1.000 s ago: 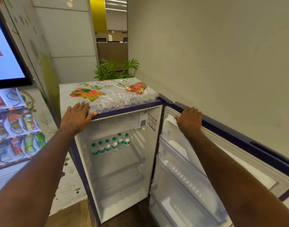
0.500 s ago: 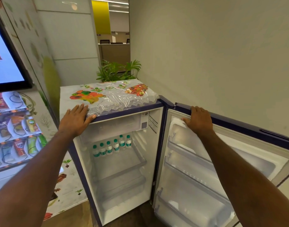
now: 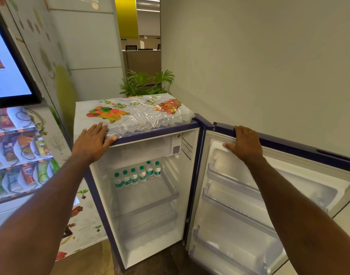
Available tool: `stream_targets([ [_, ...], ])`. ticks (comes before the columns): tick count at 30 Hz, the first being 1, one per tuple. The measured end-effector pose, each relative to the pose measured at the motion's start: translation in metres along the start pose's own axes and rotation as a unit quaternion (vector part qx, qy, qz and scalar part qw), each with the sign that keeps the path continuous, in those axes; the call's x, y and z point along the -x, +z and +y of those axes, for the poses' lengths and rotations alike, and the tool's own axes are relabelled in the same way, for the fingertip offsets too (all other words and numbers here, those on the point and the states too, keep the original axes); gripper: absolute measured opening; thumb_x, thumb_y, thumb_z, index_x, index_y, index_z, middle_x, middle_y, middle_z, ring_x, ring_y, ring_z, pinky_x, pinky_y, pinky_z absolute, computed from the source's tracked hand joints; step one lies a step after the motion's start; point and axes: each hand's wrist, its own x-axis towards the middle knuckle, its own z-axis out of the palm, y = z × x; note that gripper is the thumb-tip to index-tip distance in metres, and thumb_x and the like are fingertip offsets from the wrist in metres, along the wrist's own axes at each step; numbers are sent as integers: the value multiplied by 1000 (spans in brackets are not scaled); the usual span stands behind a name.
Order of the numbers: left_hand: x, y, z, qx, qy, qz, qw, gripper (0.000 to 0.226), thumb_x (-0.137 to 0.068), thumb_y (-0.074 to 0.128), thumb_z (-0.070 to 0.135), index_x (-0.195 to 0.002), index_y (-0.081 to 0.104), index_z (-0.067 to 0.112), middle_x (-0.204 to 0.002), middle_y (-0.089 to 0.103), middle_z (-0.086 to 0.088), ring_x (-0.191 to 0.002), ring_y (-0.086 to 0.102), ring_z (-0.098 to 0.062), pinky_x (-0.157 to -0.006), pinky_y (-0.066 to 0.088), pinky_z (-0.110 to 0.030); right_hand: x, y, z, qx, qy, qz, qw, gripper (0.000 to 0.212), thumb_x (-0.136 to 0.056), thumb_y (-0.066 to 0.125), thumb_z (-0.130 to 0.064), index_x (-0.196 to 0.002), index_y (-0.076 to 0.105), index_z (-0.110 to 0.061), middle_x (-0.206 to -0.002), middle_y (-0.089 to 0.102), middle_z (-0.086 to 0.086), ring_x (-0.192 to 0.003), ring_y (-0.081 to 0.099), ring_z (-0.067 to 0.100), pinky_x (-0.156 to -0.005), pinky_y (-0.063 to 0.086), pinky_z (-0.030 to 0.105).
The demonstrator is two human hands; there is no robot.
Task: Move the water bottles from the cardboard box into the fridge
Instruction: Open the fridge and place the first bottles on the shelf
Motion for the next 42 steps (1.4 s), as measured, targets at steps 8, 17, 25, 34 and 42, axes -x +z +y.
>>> stream_targets([
  [8,0,1,0,5,0,11,1000,86,-94,13,71,-161,18,18,-168,16,-7,-155,17,-27,-125,16,-49,-4,2,10,9,-29,-10,999,75,-90,62,-59,-145,39,-13,-145,48,12,-133,44,33,-115,34,47],
  [17,-3,3,-1,-1,-5,4,1000,85,-95,14,70,-161,16,18,-168,14,-7,-155,15,-27,-125,14,-48,-6,6,14,10,-32,-16,999,83,-86,62,-66,-146,35,-15,-147,45,10,-135,43,32,-117,32,47],
  [25,-3,0,1,-1,-6,-5,1000,86,-94,14,70,-161,17,18,-168,14,-7,-155,15,-27,-125,13,-49,-8,7,18,4,-44,-17,999,84,-89,55,-67,-149,33,-12,-150,43,12,-138,41,33,-118,30,48],
  [34,10,-7,15,25,-25,43,998,83,-95,15,65,-160,20,14,-168,16,-11,-156,11,-30,-126,2,-49,0,13,11,-9,-44,13,999,79,-98,44,-61,-155,26,-8,-158,32,17,-147,28,35,-123,19,49],
  [42,78,48,66,52,22,171,984,74,-103,26,54,-162,9,12,-170,2,-11,-157,-4,-25,-127,3,-49,62,40,-53,-63,-91,54,992,83,-97,54,-51,-158,17,-9,-165,20,14,-154,14,29,-126,13,45],
])
